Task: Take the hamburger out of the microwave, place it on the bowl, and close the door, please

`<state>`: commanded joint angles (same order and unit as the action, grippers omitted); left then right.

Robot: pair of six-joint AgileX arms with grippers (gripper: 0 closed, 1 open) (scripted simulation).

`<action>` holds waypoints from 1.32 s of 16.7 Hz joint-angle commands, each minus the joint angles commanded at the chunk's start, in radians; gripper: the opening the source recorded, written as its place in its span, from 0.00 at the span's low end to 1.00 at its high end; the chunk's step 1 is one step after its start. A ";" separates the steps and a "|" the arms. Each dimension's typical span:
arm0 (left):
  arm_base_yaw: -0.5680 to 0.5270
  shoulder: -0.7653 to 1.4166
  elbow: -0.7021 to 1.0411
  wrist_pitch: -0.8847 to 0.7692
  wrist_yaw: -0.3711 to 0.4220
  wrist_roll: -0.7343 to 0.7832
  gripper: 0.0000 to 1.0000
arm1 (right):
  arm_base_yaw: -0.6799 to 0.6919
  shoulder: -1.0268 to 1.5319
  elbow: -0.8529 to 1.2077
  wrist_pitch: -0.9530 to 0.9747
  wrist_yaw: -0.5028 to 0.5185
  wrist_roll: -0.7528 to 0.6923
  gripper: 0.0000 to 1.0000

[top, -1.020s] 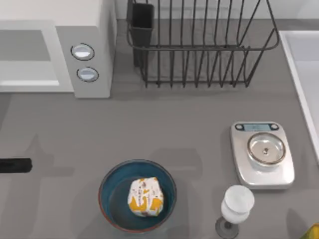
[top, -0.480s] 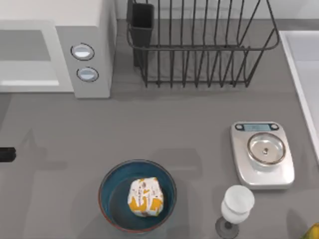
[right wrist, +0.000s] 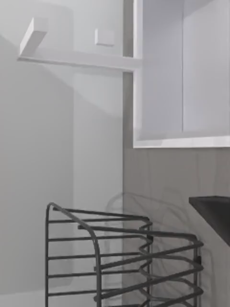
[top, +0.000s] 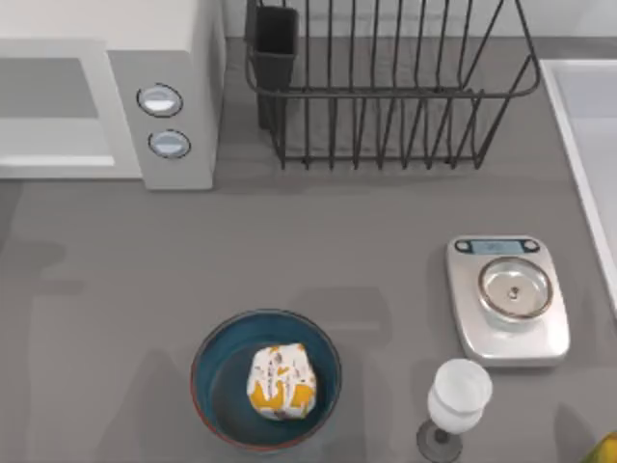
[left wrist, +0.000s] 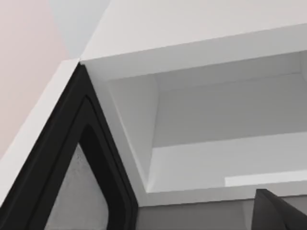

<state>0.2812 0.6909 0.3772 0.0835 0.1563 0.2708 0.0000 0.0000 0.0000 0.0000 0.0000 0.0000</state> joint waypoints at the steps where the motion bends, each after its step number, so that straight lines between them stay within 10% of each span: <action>1: 0.074 0.078 0.075 -0.057 0.039 0.060 0.00 | 0.000 0.000 0.000 0.000 0.000 0.000 1.00; 10: 0.671 0.838 0.787 -0.625 0.393 0.536 0.00 | 0.000 0.000 0.000 0.000 0.000 0.000 1.00; 22: 0.766 1.072 1.017 -0.845 0.514 0.655 0.00 | 0.000 0.000 0.000 0.000 0.000 0.000 1.00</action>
<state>1.0476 1.7625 1.3937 -0.7611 0.6701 0.9261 0.0000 0.0000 0.0000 0.0000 0.0000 0.0000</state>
